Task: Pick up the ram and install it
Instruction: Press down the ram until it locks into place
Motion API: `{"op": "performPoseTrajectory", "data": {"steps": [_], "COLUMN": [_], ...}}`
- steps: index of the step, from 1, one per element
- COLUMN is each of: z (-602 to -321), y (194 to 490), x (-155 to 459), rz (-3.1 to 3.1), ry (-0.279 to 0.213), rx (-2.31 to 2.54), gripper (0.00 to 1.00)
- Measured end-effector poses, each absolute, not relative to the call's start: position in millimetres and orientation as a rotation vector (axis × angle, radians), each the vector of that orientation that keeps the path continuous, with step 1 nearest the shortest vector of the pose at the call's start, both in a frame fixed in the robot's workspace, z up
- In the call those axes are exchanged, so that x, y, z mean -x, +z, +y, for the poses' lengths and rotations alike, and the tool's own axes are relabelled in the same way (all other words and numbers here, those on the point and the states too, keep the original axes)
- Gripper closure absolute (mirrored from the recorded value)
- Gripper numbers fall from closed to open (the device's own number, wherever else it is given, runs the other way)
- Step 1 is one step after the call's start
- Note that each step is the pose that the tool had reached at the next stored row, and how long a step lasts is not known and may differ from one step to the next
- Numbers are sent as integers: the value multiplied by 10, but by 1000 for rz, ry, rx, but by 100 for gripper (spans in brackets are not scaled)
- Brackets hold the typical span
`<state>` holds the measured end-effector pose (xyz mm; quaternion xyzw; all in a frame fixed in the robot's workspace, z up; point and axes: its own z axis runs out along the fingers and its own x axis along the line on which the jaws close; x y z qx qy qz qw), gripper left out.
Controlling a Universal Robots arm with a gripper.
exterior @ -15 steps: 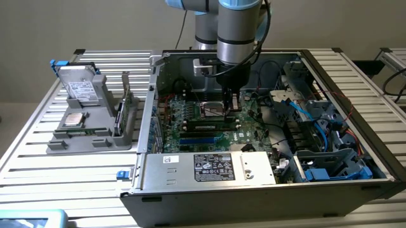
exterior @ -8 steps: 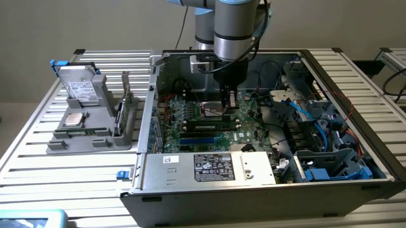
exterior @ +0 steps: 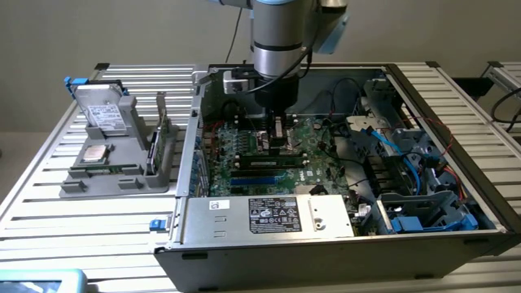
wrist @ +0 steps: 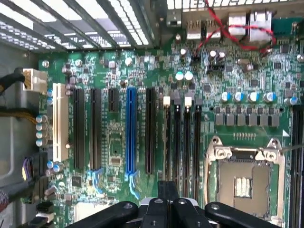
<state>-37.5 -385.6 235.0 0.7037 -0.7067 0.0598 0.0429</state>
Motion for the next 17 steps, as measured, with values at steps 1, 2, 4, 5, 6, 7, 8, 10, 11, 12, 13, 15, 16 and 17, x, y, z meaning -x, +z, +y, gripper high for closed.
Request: {"op": "performPoseTrajectory", "data": {"steps": [1,2,4,5,6,7,8,10,11,12,13,15,16,17], "z": [-3856,-3856,-3856,-3855,-3855,-3855,-3856,-3855,-3855,-3855,-3855,-3854,-3855,-3854], "y": [2349,2349,2346,2342,2335,2327,2319,2300,2293,2289,2289,2286,2285,2281], "x": [420,463,527,545,551,552,552,552,552,552,550,541,539,539], "rz": [-2162,-2162,-2162,-2162,-2163,-2163,-2163,-2163,-2163,-2163,-2162,-2163,-2163,-2163], "ry": [183,183,184,184,184,185,185,185,185,185,185,185,185,185], "rx": [-2152,-2152,-2153,-2153,-2153,-2153,-2153,-2153,-2153,-2153,-2153,-2153,-2153,-2153], "gripper": [89,89,89,89,89,89,89,89,89,89,89,89,89,89]}}
